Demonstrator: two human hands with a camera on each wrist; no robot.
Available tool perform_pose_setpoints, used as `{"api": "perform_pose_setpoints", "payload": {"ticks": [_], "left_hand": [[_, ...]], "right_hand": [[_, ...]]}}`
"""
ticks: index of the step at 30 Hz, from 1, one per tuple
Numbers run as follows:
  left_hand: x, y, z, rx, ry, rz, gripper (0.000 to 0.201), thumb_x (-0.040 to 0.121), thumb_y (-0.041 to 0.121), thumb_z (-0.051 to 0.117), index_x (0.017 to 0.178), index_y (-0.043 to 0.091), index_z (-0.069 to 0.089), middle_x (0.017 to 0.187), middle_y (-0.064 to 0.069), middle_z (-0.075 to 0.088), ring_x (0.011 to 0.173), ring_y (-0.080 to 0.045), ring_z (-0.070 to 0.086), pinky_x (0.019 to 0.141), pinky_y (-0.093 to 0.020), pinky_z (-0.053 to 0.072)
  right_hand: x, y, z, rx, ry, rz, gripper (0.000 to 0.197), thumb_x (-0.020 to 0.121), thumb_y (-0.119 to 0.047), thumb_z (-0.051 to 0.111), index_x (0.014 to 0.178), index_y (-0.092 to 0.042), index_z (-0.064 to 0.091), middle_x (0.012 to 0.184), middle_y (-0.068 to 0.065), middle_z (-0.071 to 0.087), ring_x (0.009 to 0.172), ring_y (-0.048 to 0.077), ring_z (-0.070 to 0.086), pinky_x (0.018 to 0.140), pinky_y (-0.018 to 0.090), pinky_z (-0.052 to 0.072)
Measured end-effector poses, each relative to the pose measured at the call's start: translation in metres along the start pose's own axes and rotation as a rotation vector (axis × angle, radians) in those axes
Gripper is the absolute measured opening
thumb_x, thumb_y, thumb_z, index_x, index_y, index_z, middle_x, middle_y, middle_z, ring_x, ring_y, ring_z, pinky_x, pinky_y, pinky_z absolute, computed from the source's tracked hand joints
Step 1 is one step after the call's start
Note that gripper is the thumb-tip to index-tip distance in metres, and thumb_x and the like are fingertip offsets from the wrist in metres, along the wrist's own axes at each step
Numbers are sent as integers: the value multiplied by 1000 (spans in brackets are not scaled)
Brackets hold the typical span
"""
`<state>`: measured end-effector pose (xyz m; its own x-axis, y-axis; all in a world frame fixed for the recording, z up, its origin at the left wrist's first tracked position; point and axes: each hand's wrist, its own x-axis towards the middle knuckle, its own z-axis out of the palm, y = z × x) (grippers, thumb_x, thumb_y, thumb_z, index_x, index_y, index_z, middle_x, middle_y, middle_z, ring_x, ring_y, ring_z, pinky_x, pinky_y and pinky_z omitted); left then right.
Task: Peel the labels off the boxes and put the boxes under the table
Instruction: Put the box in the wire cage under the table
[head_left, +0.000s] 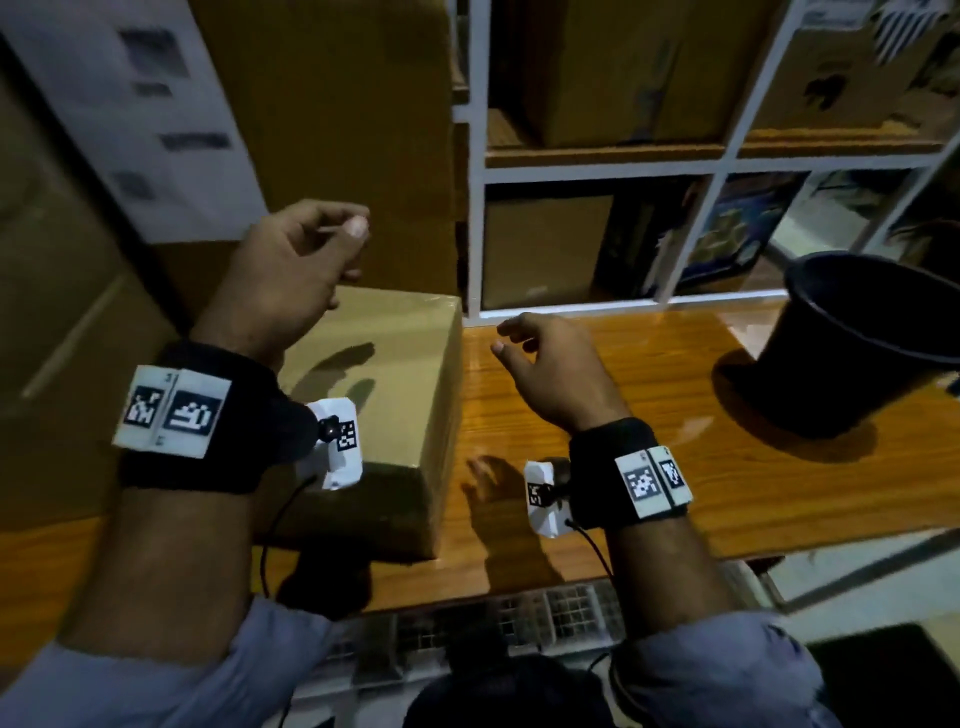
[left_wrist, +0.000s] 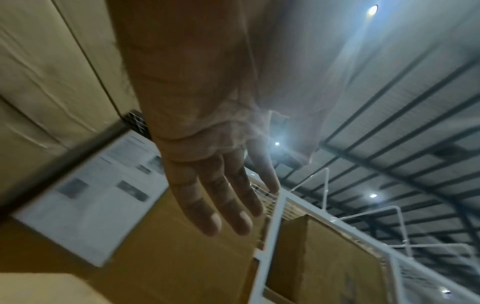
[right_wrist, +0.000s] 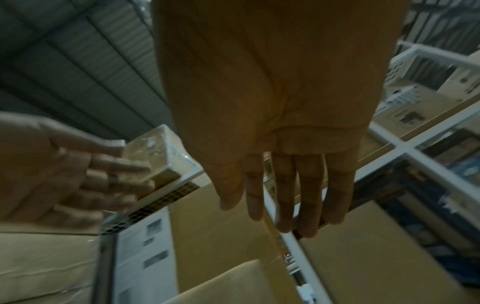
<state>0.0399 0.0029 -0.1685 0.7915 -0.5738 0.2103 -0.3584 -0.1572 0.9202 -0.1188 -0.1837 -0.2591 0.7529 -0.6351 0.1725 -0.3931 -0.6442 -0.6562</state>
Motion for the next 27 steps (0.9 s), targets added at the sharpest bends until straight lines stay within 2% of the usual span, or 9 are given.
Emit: {"api": "perform_pose_setpoints", "payload": {"ticks": [6, 9, 12, 14, 16, 18, 21, 24, 27], "left_hand": [[-12, -76, -61, 120, -44, -131, 31, 104, 36, 60, 133, 26, 65, 123, 4, 63, 106, -10, 61, 73, -20, 52], [-16, -116, -83, 197, -158, -167, 41, 101, 41, 62, 141, 36, 59, 146, 0, 55, 132, -22, 54, 103, -45, 51], [-23, -146, -96, 322, -328, -116, 41, 101, 52, 57, 142, 53, 52, 164, 8, 36, 153, -25, 28, 120, -60, 30], [-29, -157, -98, 522, -370, -54, 45, 102, 58, 51, 147, 55, 46, 170, 12, 21, 158, -24, 9, 123, -65, 16], [-34, -160, -95, 654, -328, -17, 53, 102, 59, 49, 153, 50, 39, 173, 5, 13, 159, -25, 2, 122, -67, 16], [-37, -160, -91, 717, -272, -62, 62, 101, 64, 45, 159, 45, 30, 174, -5, 2, 159, -30, -2, 122, -66, 17], [-41, -160, -88, 747, -225, -114, 73, 98, 72, 41, 162, 42, 25, 173, -11, -2, 157, -40, 6, 121, -65, 20], [-42, -161, -90, 708, -220, -67, 69, 95, 76, 41, 157, 47, 35, 173, 4, 11, 153, -43, 15, 116, -66, 23], [-38, -168, -99, 601, -207, -39, 70, 92, 80, 39, 154, 49, 37, 170, 12, 20, 152, -40, 21, 117, -65, 28]], "right_hand": [[-35, -50, 49, 78, -21, 50, 52, 100, -55, 60, 141, -23, 61, 133, -1, 66, 120, 15, 60, 99, 45, 55], [-56, -69, 79, 124, -25, 103, 59, 98, -57, 61, 146, -24, 52, 139, 1, 60, 124, 19, 57, 101, 47, 54], [-68, -78, 109, 197, 47, 131, 58, 99, -50, 61, 151, -33, 41, 141, -4, 58, 126, 17, 55, 104, 47, 52], [-75, -85, 125, 241, 113, 206, 61, 102, -50, 55, 156, -33, 32, 142, -2, 58, 127, 19, 56, 105, 48, 52], [-82, -90, 134, 280, 174, 296, 64, 104, -52, 52, 158, -28, 31, 140, 0, 60, 126, 22, 57, 104, 47, 52], [-87, -93, 138, 348, 196, 359, 55, 104, -52, 52, 152, -25, 44, 133, -1, 64, 123, 22, 60, 97, 42, 54], [-88, -101, 137, 425, 191, 374, 40, 107, -42, 52, 143, -24, 56, 127, -1, 66, 117, 22, 62, 93, 38, 54], [-81, -110, 128, 431, 193, 323, 35, 107, -29, 47, 139, -23, 57, 122, 0, 67, 114, 22, 61, 80, 30, 49], [-74, -119, 115, 473, 187, 257, 39, 104, -33, 46, 141, -29, 58, 125, -6, 68, 118, 17, 61, 93, 36, 53]]}}
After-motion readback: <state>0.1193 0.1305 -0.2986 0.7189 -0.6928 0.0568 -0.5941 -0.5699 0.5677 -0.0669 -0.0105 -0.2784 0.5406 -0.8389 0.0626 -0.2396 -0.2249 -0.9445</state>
